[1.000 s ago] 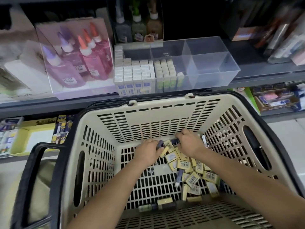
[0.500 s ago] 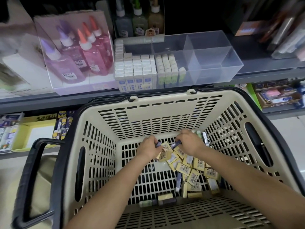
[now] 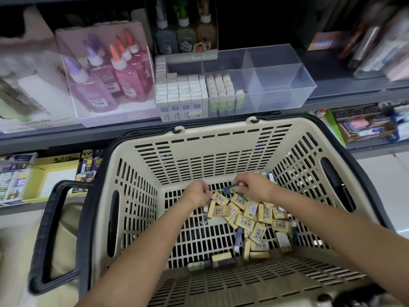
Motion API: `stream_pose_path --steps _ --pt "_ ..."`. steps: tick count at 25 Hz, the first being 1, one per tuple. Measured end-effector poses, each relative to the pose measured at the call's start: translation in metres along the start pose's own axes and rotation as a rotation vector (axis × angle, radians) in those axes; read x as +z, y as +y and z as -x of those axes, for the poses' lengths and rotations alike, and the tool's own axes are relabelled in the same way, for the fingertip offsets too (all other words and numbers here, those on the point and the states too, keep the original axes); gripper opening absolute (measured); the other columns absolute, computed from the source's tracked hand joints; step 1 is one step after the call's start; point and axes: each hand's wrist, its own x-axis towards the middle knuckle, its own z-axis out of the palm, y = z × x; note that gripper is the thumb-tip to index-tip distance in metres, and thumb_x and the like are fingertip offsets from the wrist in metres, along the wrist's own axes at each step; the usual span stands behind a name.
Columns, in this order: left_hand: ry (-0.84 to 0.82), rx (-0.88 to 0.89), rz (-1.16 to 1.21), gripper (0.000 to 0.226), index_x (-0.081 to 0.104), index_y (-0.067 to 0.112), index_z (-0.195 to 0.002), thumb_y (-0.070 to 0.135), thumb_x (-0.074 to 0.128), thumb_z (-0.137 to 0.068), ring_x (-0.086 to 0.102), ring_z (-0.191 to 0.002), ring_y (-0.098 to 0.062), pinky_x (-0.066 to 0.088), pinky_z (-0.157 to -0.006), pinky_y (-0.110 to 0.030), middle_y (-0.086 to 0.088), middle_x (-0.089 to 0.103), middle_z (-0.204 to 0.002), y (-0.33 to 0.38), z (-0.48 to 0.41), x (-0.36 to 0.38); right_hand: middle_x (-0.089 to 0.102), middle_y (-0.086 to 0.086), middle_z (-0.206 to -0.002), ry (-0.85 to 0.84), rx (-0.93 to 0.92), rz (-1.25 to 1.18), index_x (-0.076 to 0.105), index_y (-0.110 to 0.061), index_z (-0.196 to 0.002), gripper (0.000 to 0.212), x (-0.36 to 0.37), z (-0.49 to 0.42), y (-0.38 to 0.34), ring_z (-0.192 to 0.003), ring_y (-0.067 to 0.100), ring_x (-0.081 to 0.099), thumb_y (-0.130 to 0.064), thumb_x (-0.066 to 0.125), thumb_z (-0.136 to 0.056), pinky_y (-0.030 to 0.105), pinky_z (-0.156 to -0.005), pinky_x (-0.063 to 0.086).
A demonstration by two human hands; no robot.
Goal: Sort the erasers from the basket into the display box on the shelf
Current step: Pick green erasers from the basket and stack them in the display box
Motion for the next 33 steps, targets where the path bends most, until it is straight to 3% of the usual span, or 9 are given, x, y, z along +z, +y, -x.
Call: stream_pose_path --steps 3,5,10,14,16,21,24,28,33 --pt "0.021 -0.060 0.465 0.023 0.058 0.004 -0.107 -0.007 0.049 -0.090 0.059 -0.100 -0.026 0.052 -0.088 -0.034 -0.016 0.056 -0.115 0.014 0.002 -0.018 0.066 0.006 -0.091 -0.016 0.095 -0.403 0.059 -0.008 -0.107 0.019 -0.002 0.007 -0.010 -0.074 0.012 0.060 -0.015 0.058 -0.090 0.014 -0.058 0.046" --pt "-0.064 -0.103 0.783 0.027 0.054 -0.004 -0.113 -0.014 0.048 -0.088 0.060 -0.097 -0.027 0.052 -0.084 -0.032 -0.019 0.058 -0.107 0.022 0.012 -0.022 0.067 0.010 -0.094 -0.005 0.148 -0.661 0.062 -0.008 -0.100 0.011 -0.004 0.010 -0.019 -0.076 0.014 0.060 -0.011 0.060 -0.089 0.019 -0.062 0.046" --pt "-0.132 -0.135 1.172 0.018 0.059 -0.001 -0.105 -0.004 0.050 -0.090 0.063 -0.090 -0.024 0.053 -0.074 -0.028 -0.016 0.062 -0.097 0.029 0.025 -0.017 0.066 0.011 -0.099 -0.043 0.175 -0.974 0.058 -0.007 -0.100 0.010 -0.006 0.017 -0.031 -0.080 0.016 0.067 -0.008 0.059 -0.090 0.021 -0.060 0.050" --pt "-0.242 -0.085 0.868 0.014 0.063 0.006 -0.094 0.018 0.063 -0.088 0.061 -0.082 -0.016 0.053 -0.072 -0.026 -0.007 0.062 -0.087 0.035 0.029 -0.016 0.066 0.011 -0.080 -0.024 0.139 -0.896 0.061 -0.006 -0.094 0.010 -0.010 0.020 -0.029 -0.071 0.018 0.059 -0.005 0.064 -0.084 0.024 -0.058 0.041" --pt "-0.361 -0.069 0.698 0.026 0.061 0.005 -0.105 0.025 0.063 -0.088 0.058 -0.079 -0.014 0.050 -0.067 -0.024 -0.005 0.062 -0.088 0.033 0.033 -0.016 0.065 0.007 -0.074 -0.071 0.111 -0.855 0.061 -0.006 -0.091 0.010 -0.009 0.021 -0.029 -0.065 0.012 0.061 -0.004 0.066 -0.083 0.021 -0.057 0.045" --pt "-0.635 -0.116 0.596 0.025 0.055 0.003 -0.111 0.021 0.050 -0.095 0.062 -0.088 -0.020 0.053 -0.074 -0.029 -0.012 0.063 -0.097 0.020 0.036 -0.022 0.067 0.006 -0.073 -0.188 0.114 -0.870 0.059 -0.007 -0.096 0.015 -0.001 0.028 -0.022 -0.061 0.009 0.062 -0.009 0.067 -0.083 0.019 -0.057 0.049" --pt "-0.637 -0.152 0.583 0.021 0.056 0.008 -0.110 0.020 0.043 -0.098 0.062 -0.089 -0.019 0.050 -0.084 -0.034 -0.010 0.066 -0.097 0.007 0.033 -0.024 0.065 -0.006 -0.076 -0.147 0.060 -0.481 0.064 -0.012 -0.088 0.008 0.007 0.036 -0.012 -0.067 0.007 0.062 -0.019 0.066 -0.085 0.019 -0.061 0.051" --pt "-0.596 -0.195 0.704 0.031 0.055 0.006 -0.109 0.025 0.033 -0.097 0.062 -0.086 -0.019 0.046 -0.095 -0.040 -0.009 0.062 -0.095 -0.006 0.025 -0.024 0.058 -0.009 -0.098 -0.236 -0.322 0.237 0.068 -0.019 -0.098 0.013 0.035 0.043 -0.004 -0.091 0.009 0.057 -0.022 0.062 -0.087 0.031 -0.087 0.050" --pt "-0.562 -0.235 0.776 0.048 0.059 0.012 -0.104 0.052 0.034 -0.095 0.064 -0.085 -0.022 0.053 -0.078 -0.038 -0.008 0.062 -0.097 -0.008 0.020 -0.019 0.047 0.002 -0.112 -0.276 -0.483 0.621 0.060 -0.024 -0.116 0.028 0.051 0.036 0.000 -0.102 0.022 0.050 -0.019 0.056 -0.090 0.033 -0.077 0.047"
